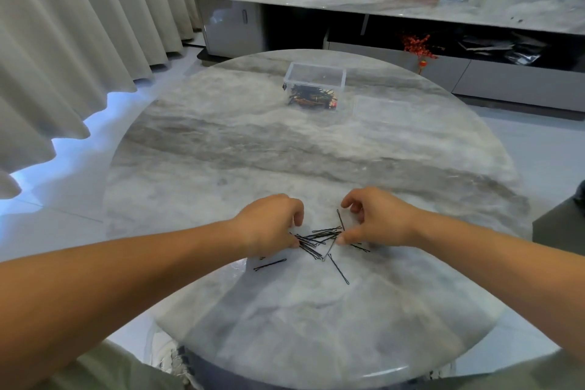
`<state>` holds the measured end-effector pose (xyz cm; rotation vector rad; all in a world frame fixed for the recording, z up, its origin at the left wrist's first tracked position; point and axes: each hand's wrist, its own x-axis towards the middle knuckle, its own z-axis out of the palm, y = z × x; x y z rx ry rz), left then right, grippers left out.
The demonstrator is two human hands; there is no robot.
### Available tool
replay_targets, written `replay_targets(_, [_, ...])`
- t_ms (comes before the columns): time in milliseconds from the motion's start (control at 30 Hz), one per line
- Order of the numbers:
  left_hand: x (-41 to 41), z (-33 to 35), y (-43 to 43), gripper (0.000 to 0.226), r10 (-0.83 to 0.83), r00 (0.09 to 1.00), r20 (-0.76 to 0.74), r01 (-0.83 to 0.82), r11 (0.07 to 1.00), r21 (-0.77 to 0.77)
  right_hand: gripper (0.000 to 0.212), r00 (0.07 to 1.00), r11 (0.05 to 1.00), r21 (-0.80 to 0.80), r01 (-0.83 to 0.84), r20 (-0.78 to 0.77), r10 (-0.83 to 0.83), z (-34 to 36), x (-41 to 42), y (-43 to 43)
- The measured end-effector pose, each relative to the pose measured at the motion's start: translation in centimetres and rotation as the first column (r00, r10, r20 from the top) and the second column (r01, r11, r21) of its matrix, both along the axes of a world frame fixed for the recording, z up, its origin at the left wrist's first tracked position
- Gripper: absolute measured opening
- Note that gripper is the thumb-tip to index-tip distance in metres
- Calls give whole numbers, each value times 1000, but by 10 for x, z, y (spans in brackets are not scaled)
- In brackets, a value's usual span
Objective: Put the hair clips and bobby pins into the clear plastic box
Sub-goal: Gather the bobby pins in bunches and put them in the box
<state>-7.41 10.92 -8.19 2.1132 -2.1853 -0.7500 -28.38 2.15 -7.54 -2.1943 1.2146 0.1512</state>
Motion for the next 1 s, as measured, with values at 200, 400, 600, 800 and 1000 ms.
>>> replay_targets(200, [-7,1,-5,49,-81,996,42,80,996,37,64,972,964,-130,-234,-59,228,-7,26,23])
replay_targets(400, [-8,2,-8,14,-119,992,40,116,991,74,25,991,991,-9,-136,-11,136,-4,29,23])
replay_targets(600, [-8,5,-10,12,-285,946,152,274,958,88,8,965,970,-12,-244,-108,241,3,32,20])
replay_targets(800, [-3,2,-14,7,-361,866,346,356,931,80,13,949,948,-113,-299,-140,282,2,29,19])
replay_targets(1000, [7,0,-18,4,-251,936,246,261,965,-5,9,970,957,-157,-243,-56,237,-5,21,8])
